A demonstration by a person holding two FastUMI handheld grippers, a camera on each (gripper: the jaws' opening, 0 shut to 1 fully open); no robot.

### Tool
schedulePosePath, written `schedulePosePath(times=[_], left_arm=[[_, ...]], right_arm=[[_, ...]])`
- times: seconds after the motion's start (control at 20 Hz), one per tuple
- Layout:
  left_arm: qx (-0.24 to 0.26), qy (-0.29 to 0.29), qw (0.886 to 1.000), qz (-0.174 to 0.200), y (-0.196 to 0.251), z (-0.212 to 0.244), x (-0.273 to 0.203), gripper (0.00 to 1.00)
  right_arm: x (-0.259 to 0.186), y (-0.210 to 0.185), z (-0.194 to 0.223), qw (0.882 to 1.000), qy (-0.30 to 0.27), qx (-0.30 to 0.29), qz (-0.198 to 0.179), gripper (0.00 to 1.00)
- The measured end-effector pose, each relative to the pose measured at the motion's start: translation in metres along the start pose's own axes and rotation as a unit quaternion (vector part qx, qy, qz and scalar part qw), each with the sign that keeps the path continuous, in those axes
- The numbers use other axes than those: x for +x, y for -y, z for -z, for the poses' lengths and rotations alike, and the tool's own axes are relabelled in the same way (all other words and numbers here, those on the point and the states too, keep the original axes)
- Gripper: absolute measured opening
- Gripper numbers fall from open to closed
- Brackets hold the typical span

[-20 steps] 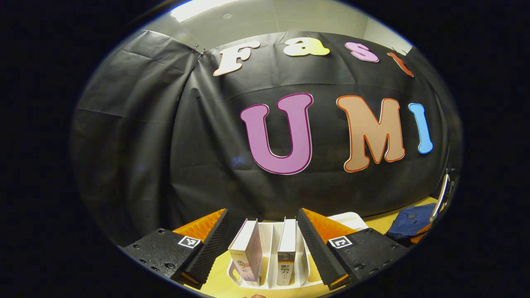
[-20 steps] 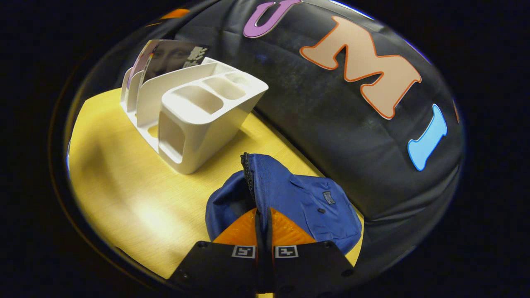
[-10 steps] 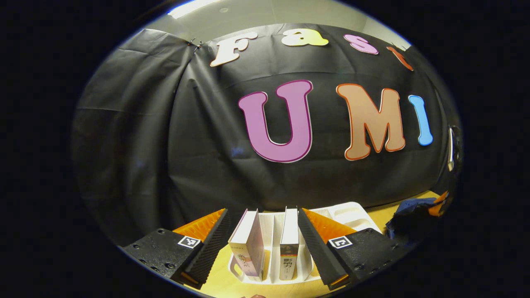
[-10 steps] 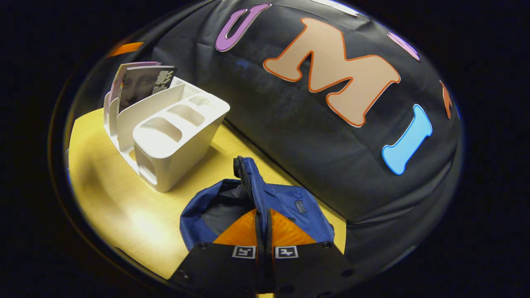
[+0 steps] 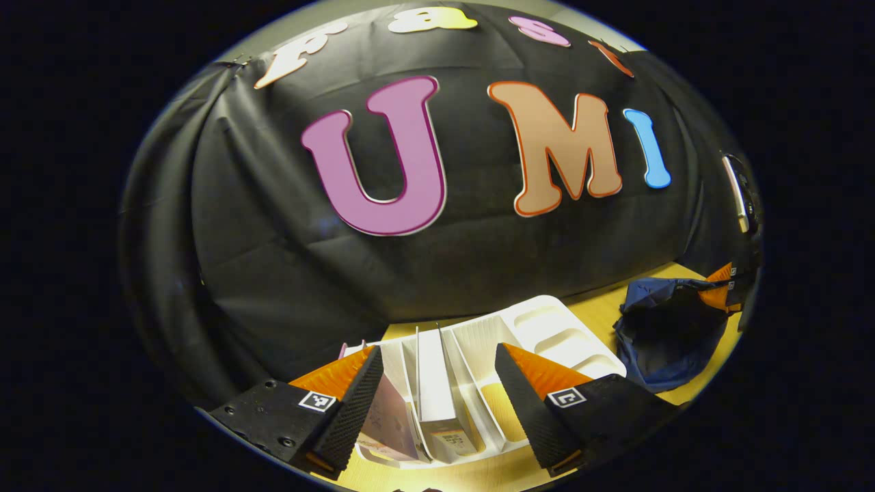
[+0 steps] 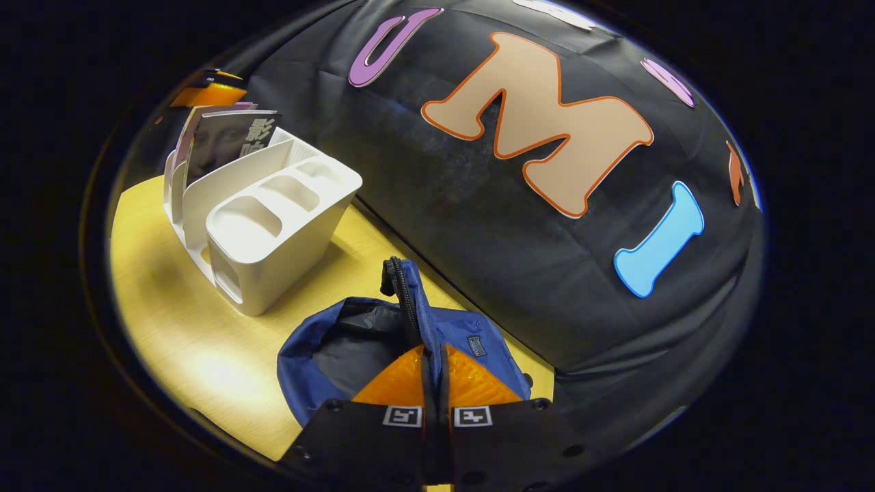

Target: Open the schoolbag, grab two books from the bookshelf and put them into the schoolbag.

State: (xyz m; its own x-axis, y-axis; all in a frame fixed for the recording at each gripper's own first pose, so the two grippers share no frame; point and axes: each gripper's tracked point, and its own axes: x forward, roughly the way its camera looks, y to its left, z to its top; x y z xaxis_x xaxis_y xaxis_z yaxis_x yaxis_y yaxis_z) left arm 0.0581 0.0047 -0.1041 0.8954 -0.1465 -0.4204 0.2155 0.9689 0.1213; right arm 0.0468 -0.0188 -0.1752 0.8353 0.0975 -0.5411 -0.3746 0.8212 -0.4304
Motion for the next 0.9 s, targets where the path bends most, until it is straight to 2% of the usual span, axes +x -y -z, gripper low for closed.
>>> schedulePosePath(times=[0.2, 0.25, 0.3, 0.45, 0.65, 0.7, 0.8, 0.9], left_arm=[[0.015, -0.057, 0.998, 0.019, -0.001, 0.017, 0.027, 0.96], [0.012, -0.073, 0.997, 0.022, -0.002, 0.023, 0.031, 1.00], [0.012, -0.086, 0.996, 0.027, -0.002, 0.027, 0.035, 0.96], [0.036, -0.119, 0.991, 0.039, -0.007, 0.039, 0.050, 0.96], [0.049, -0.186, 0.979, 0.066, -0.018, 0.060, 0.067, 0.95], [0.043, -0.204, 0.975, 0.073, -0.019, 0.065, 0.069, 1.00], [0.037, -0.237, 0.967, 0.084, -0.018, 0.073, 0.070, 0.88], [0.044, -0.251, 0.963, 0.089, -0.020, 0.079, 0.075, 0.81]], right_arm=[[0.000, 0.001, 0.003, 1.000, 0.000, 0.003, 0.002, 0.03], [0.000, 0.002, 0.003, 1.000, 0.000, 0.004, 0.002, 0.03], [0.000, 0.003, 0.003, 1.000, 0.000, 0.004, 0.003, 0.03], [-0.001, 0.004, 0.003, 1.000, -0.001, 0.003, 0.005, 0.03], [0.000, 0.003, 0.005, 1.000, 0.000, -0.003, 0.007, 0.03], [0.001, 0.002, 0.006, 1.000, 0.001, -0.005, 0.006, 0.03], [0.001, 0.001, 0.008, 1.000, 0.001, -0.006, 0.006, 0.03], [0.001, 0.002, 0.010, 1.000, 0.000, -0.006, 0.006, 0.03]])
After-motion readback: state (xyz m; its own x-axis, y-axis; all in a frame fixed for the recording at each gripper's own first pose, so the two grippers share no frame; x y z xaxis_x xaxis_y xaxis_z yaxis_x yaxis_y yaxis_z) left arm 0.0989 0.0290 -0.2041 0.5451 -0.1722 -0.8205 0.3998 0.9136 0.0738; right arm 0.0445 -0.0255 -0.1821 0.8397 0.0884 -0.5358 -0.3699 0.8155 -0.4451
